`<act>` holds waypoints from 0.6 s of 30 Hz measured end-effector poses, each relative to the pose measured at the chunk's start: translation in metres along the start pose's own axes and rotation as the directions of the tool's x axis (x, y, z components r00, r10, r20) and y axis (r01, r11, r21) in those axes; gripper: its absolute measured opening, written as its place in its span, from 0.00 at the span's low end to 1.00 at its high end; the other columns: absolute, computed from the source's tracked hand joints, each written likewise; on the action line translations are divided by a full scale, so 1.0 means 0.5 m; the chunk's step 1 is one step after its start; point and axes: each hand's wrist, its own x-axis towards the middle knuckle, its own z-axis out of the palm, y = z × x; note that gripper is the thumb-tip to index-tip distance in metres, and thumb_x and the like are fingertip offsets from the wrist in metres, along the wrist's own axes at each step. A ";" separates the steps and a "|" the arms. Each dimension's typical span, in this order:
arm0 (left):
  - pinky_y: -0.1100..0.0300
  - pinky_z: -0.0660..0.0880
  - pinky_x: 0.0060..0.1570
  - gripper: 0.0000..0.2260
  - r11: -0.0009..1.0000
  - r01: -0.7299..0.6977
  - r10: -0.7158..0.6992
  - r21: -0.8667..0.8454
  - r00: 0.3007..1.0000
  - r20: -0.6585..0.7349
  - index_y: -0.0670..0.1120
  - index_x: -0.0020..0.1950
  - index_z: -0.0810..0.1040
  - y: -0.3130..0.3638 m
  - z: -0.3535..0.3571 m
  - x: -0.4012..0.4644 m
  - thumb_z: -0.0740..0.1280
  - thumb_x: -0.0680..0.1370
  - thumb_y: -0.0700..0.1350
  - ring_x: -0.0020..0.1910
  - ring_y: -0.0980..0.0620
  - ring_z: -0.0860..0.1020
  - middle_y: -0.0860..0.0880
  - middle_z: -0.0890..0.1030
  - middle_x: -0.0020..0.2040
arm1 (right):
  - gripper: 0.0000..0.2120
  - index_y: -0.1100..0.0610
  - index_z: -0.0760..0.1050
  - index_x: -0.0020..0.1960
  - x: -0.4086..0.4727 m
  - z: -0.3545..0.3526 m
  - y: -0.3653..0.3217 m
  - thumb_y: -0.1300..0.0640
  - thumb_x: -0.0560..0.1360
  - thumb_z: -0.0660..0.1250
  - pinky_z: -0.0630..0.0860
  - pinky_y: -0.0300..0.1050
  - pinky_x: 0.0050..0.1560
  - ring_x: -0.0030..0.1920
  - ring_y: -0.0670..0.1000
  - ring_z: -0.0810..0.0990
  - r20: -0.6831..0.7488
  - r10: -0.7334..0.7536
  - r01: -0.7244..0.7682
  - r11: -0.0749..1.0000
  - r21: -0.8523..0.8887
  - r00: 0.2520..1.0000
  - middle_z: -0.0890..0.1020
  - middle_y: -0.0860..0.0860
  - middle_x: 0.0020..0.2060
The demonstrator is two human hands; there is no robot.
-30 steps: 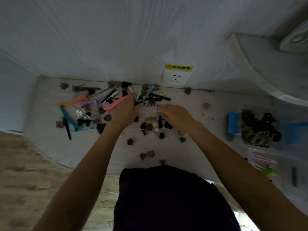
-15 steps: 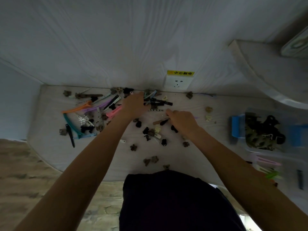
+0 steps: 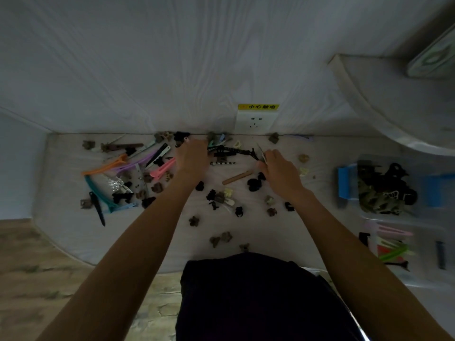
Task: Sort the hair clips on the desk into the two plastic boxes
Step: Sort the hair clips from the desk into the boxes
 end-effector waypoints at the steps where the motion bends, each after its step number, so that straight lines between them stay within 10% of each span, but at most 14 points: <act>1: 0.55 0.70 0.42 0.13 0.999 0.013 -0.013 -0.042 1.000 0.007 0.44 0.54 0.78 0.001 -0.001 -0.001 0.62 0.78 0.51 0.48 0.43 0.78 0.42 0.80 0.50 | 0.13 0.64 0.68 0.53 -0.003 0.000 -0.002 0.53 0.81 0.54 0.62 0.47 0.35 0.36 0.56 0.70 0.000 0.004 -0.004 1.000 0.014 1.000 0.73 0.61 0.48; 8: 0.51 0.72 0.46 0.15 0.925 0.075 -0.099 -0.372 0.994 -0.046 0.38 0.56 0.72 -0.004 -0.038 -0.046 0.60 0.78 0.49 0.50 0.39 0.77 0.39 0.78 0.52 | 0.12 0.59 0.65 0.46 -0.028 -0.020 -0.010 0.51 0.81 0.53 0.63 0.45 0.37 0.37 0.53 0.70 -0.003 0.071 -0.070 0.989 0.133 0.997 0.73 0.56 0.40; 18: 0.59 0.66 0.31 0.08 0.762 -0.249 0.260 -0.599 0.963 -0.069 0.40 0.51 0.69 0.176 -0.039 -0.221 0.61 0.79 0.45 0.32 0.48 0.72 0.46 0.74 0.37 | 0.12 0.60 0.68 0.50 -0.282 -0.139 0.088 0.51 0.80 0.56 0.66 0.47 0.33 0.34 0.54 0.73 -0.163 0.141 -0.077 0.935 0.345 0.976 0.76 0.57 0.36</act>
